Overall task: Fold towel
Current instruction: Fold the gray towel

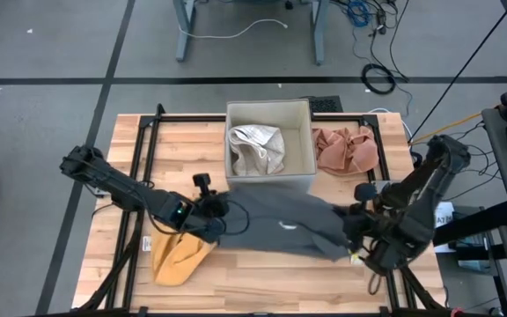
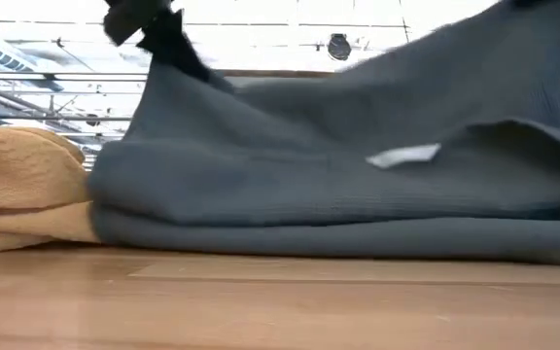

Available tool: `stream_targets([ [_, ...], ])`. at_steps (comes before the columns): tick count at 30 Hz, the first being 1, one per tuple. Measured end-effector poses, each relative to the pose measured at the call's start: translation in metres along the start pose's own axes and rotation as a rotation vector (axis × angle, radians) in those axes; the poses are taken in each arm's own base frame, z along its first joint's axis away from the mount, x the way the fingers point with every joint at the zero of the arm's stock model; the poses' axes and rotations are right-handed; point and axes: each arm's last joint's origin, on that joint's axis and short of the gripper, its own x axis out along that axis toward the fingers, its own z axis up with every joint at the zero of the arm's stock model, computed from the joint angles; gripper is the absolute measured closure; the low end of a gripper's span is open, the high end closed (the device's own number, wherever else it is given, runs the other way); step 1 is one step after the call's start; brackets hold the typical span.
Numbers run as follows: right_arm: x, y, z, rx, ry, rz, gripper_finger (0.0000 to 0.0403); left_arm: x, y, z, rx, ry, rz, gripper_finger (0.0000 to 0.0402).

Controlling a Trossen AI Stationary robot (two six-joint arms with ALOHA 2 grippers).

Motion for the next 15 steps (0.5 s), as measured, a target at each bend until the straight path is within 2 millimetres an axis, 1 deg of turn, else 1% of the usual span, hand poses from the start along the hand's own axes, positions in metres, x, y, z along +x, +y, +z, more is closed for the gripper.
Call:
stream_targets([
  [3,-0.017,-0.003,0.005,-0.008,-0.039,0.039,0.0403,-0.013,0.012,0.008,-0.021,-0.062,0.057,0.0401],
  [6,-0.027,-0.001,0.004,-0.025,-0.069,0.068,0.0403,-0.028,0.018,0.013,-0.015,-0.119,0.09,0.0401],
  [9,-0.031,0.0,0.001,-0.042,-0.074,0.069,0.0403,-0.041,0.021,0.015,-0.005,-0.17,0.132,0.0401],
  [12,-0.031,-0.001,-0.004,-0.074,-0.06,0.019,0.0403,-0.046,0.02,0.017,0.022,-0.199,0.169,0.0401],
  [15,-0.032,-0.003,-0.004,-0.112,-0.073,0.011,0.0403,-0.049,0.018,0.018,0.051,-0.221,0.21,0.0401],
])
